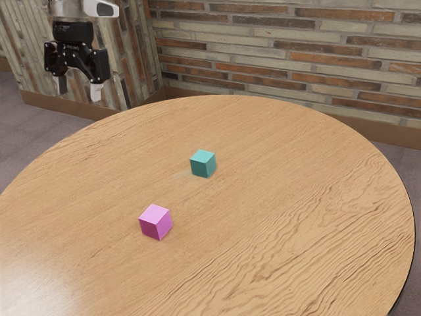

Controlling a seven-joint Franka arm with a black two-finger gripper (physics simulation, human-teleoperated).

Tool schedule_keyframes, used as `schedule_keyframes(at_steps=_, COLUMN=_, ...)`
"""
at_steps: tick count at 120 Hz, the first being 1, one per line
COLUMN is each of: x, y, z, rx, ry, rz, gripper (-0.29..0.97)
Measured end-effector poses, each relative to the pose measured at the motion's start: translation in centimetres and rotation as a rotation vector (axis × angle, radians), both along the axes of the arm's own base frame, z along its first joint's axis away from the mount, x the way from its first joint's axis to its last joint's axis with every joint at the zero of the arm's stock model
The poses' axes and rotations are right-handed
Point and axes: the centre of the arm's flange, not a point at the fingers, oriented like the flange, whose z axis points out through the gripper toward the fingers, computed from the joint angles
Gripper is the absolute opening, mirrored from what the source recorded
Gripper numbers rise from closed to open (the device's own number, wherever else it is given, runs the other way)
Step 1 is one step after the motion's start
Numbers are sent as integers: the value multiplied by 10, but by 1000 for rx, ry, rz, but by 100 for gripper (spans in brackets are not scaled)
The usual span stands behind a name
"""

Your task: Pick up the blue block with one arm, and put the blue block on the pink block with one arm

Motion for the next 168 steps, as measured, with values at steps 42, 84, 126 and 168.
schedule_keyframes(at_steps=42, x=72, y=-1, z=-36, rx=-8, ry=-206, rz=-12, gripper=68)
schedule_keyframes(at_steps=84, x=210, y=2, z=-171, rx=-8, ry=-313, rz=-13, gripper=68)
schedule_keyframes(at_steps=126, x=255, y=-20, z=-300, rx=-32, ry=-274, rz=-38, gripper=68)
schedule_keyframes(at_steps=168, x=266, y=-35, z=-357, rx=-53, ry=-249, rz=-51, gripper=68)
